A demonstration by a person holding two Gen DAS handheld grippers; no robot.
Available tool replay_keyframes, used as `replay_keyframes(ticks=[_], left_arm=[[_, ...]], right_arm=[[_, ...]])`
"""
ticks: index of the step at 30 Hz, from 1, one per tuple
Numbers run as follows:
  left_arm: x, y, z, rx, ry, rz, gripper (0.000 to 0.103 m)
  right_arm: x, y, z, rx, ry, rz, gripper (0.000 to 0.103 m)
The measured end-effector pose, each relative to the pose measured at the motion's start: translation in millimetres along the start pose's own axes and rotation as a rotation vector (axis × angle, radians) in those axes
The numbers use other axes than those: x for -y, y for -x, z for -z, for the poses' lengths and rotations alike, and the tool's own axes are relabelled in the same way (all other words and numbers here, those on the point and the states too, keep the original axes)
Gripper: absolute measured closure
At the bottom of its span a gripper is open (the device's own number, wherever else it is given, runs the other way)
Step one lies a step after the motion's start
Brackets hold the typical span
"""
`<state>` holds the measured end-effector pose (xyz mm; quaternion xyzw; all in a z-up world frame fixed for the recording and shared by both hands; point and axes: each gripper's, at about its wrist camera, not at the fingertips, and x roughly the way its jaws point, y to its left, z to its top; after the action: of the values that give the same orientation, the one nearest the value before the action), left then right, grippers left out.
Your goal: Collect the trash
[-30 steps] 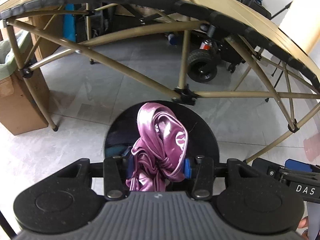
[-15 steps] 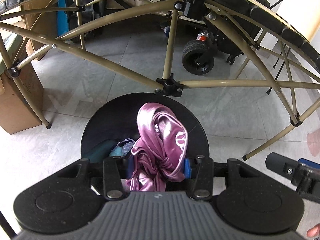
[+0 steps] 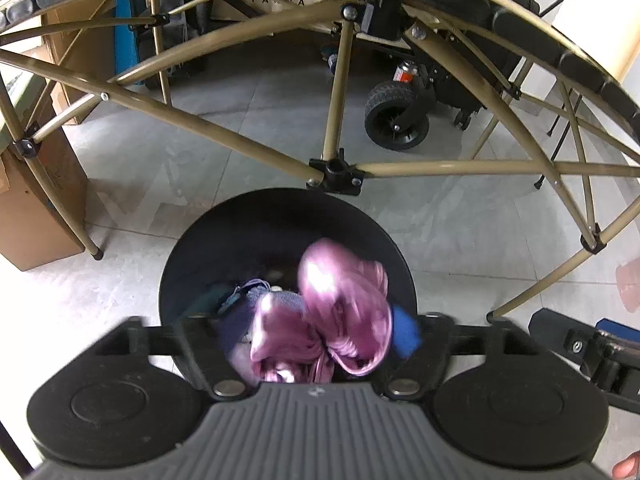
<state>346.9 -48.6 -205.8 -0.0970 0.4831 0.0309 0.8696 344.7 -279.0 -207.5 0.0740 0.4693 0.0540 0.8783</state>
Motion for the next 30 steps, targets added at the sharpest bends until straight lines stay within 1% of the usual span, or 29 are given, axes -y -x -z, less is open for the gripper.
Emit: replay_keyframes(ticks=[1, 4, 12, 17, 21, 25, 27, 30], left_arm=[[-1.1, 1.8, -0.2, 0.011, 0.009, -0.01, 0.0], [-4.4, 6.1, -1.4, 0.047, 0.022, -0.044, 0.0], [-13.7, 6.3, -4.4, 0.056, 0.03, -0.073, 0.0], [-16.6, 14.9, -4.7, 0.071, 0.018, -0.062, 0.0], [-24.5, 34.0, -6.4, 0.115, 0.047, 0.018, 0.0], [-32.0, 60.8, -4.3, 0.181, 0.065, 0.053, 0.0], [-36.2, 74.2, -4.4, 0.208, 0.069, 0.059, 0.0], [-41.6, 96.3, -0.7, 0.253, 0.078, 0.018, 0.0]], right_arm=[[0.1, 0.0, -0.1, 0.0, 0.0, 0.0, 0.0], [-0.1, 0.3, -0.4, 0.002, 0.001, 0.001, 0.0], [-2.7, 1.7, -1.8, 0.006, 0.004, -0.003, 0.0], [-3.5, 4.1, -2.1, 0.009, 0.006, -0.015, 0.0], [-7.7, 10.8, -4.3, 0.025, 0.01, -0.042, 0.0], [-15.1, 31.9, -6.2, 0.066, 0.024, -0.061, 0.0], [-19.5, 47.2, -7.5, 0.096, 0.035, -0.076, 0.0], [-22.9, 71.2, -6.6, 0.138, 0.032, -0.109, 0.0]])
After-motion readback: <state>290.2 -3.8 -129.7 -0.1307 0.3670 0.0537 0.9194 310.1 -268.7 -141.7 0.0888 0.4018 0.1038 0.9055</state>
